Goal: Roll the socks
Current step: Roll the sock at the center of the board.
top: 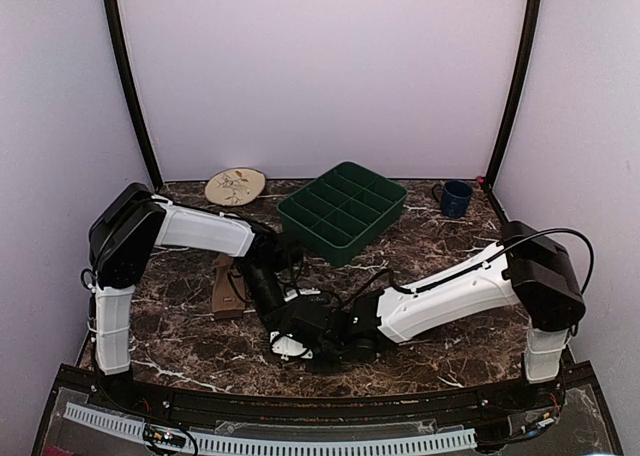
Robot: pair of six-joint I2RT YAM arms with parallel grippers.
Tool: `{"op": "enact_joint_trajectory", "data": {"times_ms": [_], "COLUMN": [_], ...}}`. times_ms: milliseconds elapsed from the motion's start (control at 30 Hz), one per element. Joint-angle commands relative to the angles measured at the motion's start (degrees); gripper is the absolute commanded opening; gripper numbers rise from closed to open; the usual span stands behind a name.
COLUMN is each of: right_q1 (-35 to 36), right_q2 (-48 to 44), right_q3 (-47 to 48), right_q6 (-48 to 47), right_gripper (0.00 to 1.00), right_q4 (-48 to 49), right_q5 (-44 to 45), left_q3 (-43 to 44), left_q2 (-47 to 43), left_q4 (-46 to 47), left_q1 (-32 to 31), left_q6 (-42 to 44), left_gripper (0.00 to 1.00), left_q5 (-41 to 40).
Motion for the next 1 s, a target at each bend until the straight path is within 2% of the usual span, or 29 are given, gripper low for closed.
{"op": "enact_joint_trajectory", "data": {"times_ms": [0, 133, 333, 600, 967], "right_q1": [-0.97, -1.20, -2.31, -4.41, -8.31], "right_q2": [1.97, 1.91, 1.77, 1.79, 5.03], "right_q3": [0.30, 1.31, 3.44, 6.03, 11.14], "right_q6": [4.10, 5.25, 6.55, 9.81, 14.17], "right_gripper": [0.00, 0.00, 0.00, 0.00, 0.00], "right_q4": [-4.60, -5.34, -6.98, -10.83, -17.05], "right_q5": [-6.47, -8.31, -11.73, -19.01, -29.56], "left_q3": [-2.02, -4.53, -8.92, -17.04, -31.14], "left_q2": [-4.99, -8.72, -13.52, -23.73, -35.97], "left_q4": [4.82, 6.85, 9.30, 18.42, 32.07], "left_q1": [1.21, 1.51, 2.29, 3.88, 3.90], "left_q6": [-2.43, -4.47, -6.98, -12.21, -17.94], "left_gripper": [0.35, 0.40, 0.41, 0.42, 0.41], "left_q5": [-6.74, -7.63, -11.75, -21.89, -26.78]}}
